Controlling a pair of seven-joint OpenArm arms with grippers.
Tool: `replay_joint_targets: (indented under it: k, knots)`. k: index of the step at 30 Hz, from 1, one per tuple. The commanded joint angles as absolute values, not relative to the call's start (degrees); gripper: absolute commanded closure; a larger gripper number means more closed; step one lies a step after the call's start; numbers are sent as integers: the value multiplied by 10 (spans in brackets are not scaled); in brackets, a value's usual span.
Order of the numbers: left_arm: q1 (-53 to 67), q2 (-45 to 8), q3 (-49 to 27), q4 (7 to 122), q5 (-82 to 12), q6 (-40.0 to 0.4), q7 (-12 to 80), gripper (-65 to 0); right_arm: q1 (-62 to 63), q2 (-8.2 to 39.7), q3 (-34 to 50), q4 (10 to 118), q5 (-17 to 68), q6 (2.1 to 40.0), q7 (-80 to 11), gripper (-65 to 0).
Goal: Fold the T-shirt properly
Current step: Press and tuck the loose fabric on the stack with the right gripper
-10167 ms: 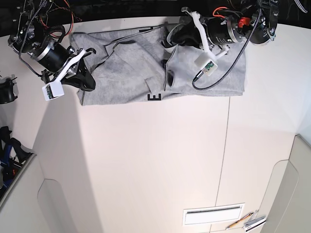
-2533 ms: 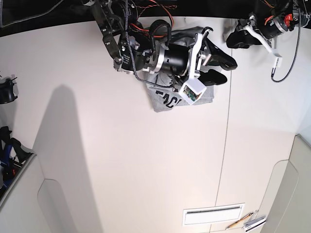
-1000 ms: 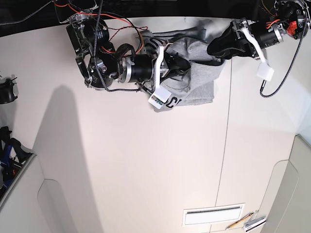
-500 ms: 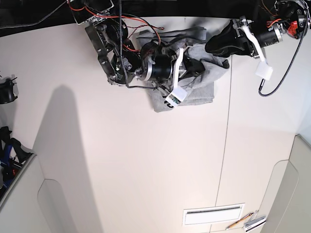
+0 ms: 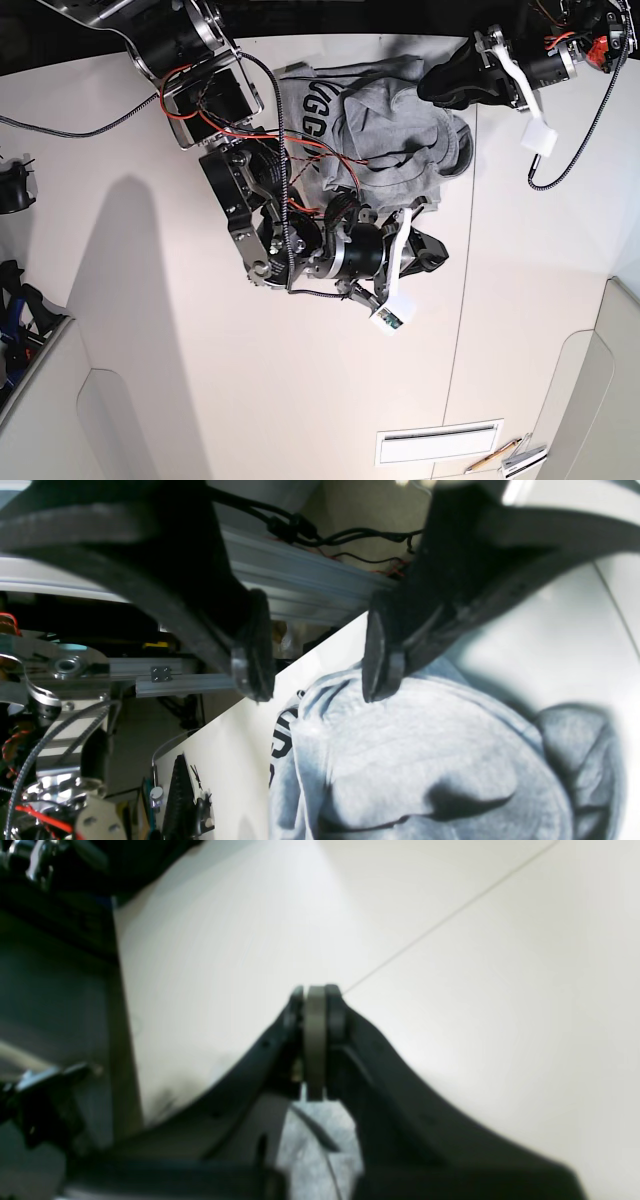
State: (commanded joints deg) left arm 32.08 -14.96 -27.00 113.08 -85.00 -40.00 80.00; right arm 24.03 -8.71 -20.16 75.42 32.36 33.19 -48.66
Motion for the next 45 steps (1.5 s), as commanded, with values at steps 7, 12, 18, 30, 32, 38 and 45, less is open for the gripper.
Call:
replay_joint_targets:
  k: [7, 12, 18, 30, 32, 38, 45]
  knots:
    - [306, -149, -269, 1131, -850, -400, 800, -314, 166, -55, -156, 800, 435, 335, -583, 0]
    - [287, -149, -269, 1131, -850, -400, 800, -297, 96, -53, -156, 800, 433, 339, -555, 0]
    - [265, -149, -183, 1131, -830, -400, 796, -173, 90, -53, -158, 799, 382, 339, -507, 0]
    - [266, -150, -71, 1131, -676, -400, 753, -174, 106, -55, -231, 745, 293, 339, -426, 0]
    - [270, -150, -71, 1131, -640, -400, 720, -174, 128, -61, -231, 717, 293, 339, -419, 0]
    - [290, -149, -71, 1131, -574, -400, 675, -174, 212, -87, -232, 617, 272, 339, -400, 0]
    - [314, -150, -71, 1131, -566, -400, 675, -174, 270, -87, -232, 583, 269, 339, -376, 0]
